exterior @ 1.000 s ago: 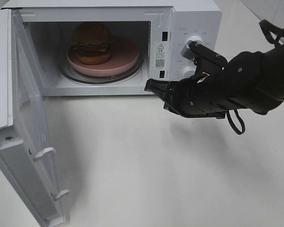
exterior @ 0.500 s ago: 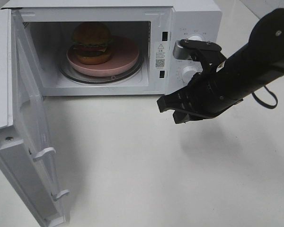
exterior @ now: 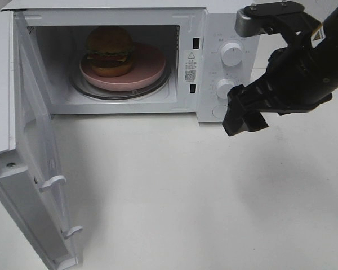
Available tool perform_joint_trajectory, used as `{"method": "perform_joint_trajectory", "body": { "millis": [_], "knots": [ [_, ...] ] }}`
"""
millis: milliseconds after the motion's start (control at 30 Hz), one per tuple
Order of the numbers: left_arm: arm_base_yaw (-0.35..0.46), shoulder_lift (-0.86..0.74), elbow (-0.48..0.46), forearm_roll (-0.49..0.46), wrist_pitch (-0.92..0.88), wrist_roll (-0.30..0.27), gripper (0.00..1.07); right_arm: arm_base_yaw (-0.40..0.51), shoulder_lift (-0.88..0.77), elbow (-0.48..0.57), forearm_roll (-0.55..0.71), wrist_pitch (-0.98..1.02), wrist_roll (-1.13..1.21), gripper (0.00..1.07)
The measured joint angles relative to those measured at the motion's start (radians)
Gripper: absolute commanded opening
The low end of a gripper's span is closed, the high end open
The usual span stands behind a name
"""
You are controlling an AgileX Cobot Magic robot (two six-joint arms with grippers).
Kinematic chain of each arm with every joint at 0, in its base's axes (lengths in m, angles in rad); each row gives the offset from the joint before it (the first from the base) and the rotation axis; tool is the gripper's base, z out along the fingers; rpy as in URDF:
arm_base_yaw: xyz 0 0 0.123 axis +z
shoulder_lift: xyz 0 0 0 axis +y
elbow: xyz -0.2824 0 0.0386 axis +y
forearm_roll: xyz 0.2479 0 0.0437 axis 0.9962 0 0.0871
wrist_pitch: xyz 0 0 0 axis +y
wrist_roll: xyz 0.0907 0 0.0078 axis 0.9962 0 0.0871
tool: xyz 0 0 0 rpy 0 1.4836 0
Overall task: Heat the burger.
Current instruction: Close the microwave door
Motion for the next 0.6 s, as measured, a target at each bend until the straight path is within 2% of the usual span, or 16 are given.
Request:
{"method": "perform_joint_trajectory", "body": {
  "millis": [267,600],
  "knots": [
    [0.0,0.0,0.0,0.0,0.0,0.0,0.98,0.0,-0.086,0.0,-0.022,0.186,0.002,0.97],
    [0.0,0.0,0.0,0.0,0.0,0.0,0.98,0.0,-0.203,0.001,-0.022,0.367,0.018,0.84]
  ]
}}
